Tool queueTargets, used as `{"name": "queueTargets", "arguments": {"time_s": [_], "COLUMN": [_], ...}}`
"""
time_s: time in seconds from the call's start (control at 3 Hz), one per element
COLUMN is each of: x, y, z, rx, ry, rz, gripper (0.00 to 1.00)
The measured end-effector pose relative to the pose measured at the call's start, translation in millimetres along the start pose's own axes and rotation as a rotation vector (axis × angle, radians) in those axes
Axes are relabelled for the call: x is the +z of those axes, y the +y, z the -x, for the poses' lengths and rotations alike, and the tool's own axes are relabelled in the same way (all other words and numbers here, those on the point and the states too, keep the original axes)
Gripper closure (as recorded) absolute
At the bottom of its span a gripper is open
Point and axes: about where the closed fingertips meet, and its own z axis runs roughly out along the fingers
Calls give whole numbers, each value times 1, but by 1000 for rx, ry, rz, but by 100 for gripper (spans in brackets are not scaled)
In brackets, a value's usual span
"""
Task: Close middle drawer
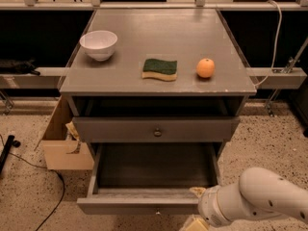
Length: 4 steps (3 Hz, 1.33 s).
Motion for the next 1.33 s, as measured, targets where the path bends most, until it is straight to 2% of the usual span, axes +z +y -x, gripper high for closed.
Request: {"name": "queueTargets", "arguments": {"time_s": [0.33,0.67,1.0,1.33], "x": [-2,3,11,18], "y": [-12,-14,-31,-39], "z": [4,2,-3,-17], "rx": [-1,4,25,76], "ry": [-16,7,58,57], "rz": [-50,-43,-90,-77], "gripper": [0,0,2,24]}}
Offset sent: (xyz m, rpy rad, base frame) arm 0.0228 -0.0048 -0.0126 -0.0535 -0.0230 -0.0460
